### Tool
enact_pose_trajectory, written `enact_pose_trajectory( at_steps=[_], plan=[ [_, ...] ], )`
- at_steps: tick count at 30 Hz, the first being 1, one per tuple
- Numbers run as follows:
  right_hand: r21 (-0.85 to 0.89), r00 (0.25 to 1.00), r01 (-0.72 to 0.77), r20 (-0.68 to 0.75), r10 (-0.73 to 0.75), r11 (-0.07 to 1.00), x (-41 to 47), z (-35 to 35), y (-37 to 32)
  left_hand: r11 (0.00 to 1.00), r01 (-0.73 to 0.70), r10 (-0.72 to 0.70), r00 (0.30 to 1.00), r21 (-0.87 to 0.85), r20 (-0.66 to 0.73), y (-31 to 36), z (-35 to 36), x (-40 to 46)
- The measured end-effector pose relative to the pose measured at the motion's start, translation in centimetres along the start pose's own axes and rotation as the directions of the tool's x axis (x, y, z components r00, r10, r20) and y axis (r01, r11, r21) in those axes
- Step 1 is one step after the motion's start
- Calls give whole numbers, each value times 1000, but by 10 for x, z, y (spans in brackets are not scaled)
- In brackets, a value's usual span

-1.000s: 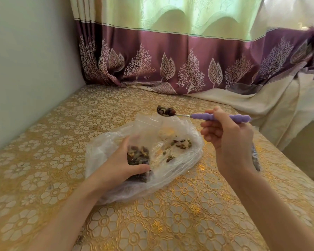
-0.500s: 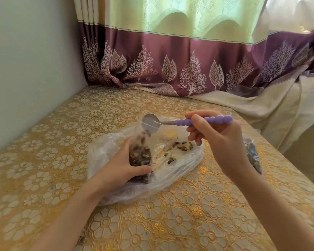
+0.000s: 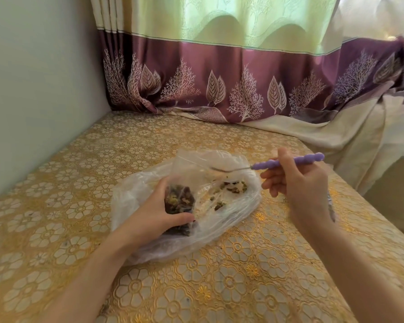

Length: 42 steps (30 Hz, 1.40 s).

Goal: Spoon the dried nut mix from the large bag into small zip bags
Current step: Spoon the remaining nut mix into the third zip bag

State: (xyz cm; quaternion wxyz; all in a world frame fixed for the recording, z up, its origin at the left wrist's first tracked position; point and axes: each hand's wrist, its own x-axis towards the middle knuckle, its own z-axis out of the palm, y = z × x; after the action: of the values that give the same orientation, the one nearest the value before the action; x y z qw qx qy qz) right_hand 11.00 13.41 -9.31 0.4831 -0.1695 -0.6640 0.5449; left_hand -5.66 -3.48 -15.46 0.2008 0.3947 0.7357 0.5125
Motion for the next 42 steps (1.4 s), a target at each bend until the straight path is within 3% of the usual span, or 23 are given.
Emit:
enact_pose_trajectory(
  at_steps=[4, 13, 33, 42],
  plan=[
    [-80, 1000, 8, -27, -10, 997, -13, -5, 12, 1000, 0, 0, 1000, -16, 7, 0, 0, 0],
    [15, 987, -147, 65, 146, 989, -40, -2, 23, 1000, 2, -2, 1000, 13, -6, -1, 0, 0],
    [-98, 971, -181, -173, 162, 979, -26, -13, 51, 999, -14, 14, 1000, 29, -5, -1, 1, 0],
    [-224, 953, -144, -292, 74, 964, -11, -9, 57, 1000, -11, 12, 1000, 20, -8, -2, 1, 1]
  ],
)
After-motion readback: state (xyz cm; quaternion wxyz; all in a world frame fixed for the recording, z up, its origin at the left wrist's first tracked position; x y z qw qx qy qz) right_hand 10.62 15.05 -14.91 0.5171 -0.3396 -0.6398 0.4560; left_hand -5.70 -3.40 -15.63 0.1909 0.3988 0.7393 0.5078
